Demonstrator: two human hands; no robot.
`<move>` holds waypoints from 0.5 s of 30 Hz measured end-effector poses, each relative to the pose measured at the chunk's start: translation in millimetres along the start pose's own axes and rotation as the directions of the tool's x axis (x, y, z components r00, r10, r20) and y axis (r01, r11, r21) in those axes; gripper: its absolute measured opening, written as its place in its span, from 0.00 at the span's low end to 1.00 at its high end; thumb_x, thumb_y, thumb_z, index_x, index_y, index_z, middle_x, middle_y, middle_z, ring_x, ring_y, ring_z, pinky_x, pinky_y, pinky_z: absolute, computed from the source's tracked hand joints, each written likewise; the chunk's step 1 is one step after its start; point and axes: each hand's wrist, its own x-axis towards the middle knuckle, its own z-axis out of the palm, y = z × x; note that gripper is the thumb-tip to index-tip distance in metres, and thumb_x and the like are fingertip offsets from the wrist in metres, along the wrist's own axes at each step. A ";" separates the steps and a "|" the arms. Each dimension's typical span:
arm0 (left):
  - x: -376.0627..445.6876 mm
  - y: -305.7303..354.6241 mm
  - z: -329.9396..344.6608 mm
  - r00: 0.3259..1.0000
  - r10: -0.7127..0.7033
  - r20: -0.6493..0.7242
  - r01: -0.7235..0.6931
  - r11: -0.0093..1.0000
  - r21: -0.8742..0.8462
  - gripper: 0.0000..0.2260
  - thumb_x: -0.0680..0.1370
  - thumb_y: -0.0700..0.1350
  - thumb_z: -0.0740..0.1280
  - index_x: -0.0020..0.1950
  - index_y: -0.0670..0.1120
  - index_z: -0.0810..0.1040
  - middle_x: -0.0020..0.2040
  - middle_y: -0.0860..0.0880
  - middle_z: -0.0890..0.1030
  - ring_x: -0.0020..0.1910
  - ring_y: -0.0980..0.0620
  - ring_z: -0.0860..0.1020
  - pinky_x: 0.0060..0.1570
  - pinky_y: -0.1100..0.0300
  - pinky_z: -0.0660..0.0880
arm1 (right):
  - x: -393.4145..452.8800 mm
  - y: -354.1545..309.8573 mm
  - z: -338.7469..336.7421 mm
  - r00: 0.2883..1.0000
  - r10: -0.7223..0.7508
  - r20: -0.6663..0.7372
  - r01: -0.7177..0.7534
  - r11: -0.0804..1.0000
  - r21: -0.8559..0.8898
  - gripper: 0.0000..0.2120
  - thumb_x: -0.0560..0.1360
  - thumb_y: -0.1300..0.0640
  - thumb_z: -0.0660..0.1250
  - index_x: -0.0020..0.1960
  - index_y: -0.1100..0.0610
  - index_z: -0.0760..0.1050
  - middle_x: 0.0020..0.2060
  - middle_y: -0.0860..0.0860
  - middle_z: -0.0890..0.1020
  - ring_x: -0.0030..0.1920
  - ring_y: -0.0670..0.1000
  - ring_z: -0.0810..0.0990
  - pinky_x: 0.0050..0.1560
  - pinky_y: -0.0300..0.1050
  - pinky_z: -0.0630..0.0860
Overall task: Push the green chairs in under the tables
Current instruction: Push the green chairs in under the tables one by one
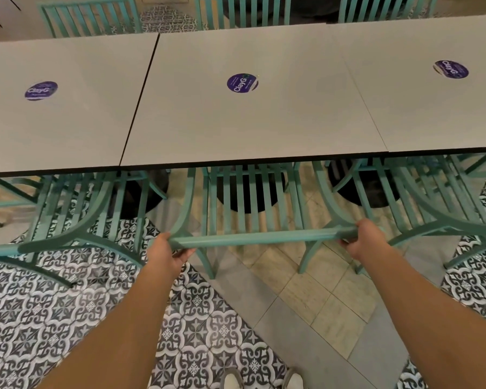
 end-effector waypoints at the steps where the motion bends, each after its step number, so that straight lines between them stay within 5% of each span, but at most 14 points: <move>1: 0.8 -0.9 0.4 1.000 0.007 0.000 -0.007 1.000 -0.003 0.05 0.82 0.41 0.61 0.48 0.40 0.69 0.49 0.37 0.74 0.47 0.39 0.77 0.54 0.46 0.78 | 0.3 -0.4 0.0 1.000 -0.003 0.001 0.003 1.000 0.005 0.18 0.79 0.61 0.59 0.68 0.59 0.65 0.61 0.58 0.73 0.59 0.58 0.76 0.58 0.59 0.76; 6: 3.6 -5.0 -1.1 1.000 0.010 0.020 -0.009 1.000 -0.023 0.08 0.82 0.41 0.61 0.59 0.41 0.68 0.51 0.37 0.74 0.50 0.38 0.77 0.54 0.44 0.78 | 4.4 -1.5 -3.3 1.000 -0.004 0.016 0.004 1.000 0.004 0.16 0.79 0.61 0.59 0.66 0.59 0.65 0.62 0.59 0.73 0.59 0.59 0.76 0.54 0.60 0.77; 15: 3.6 -6.4 -5.3 0.999 0.004 0.053 -0.004 1.000 0.011 0.11 0.82 0.46 0.61 0.61 0.40 0.70 0.52 0.38 0.76 0.55 0.39 0.78 0.49 0.47 0.79 | 5.4 -5.2 -9.5 0.999 -0.003 0.046 0.003 1.000 0.009 0.14 0.80 0.60 0.60 0.64 0.60 0.65 0.62 0.60 0.74 0.58 0.59 0.77 0.55 0.61 0.77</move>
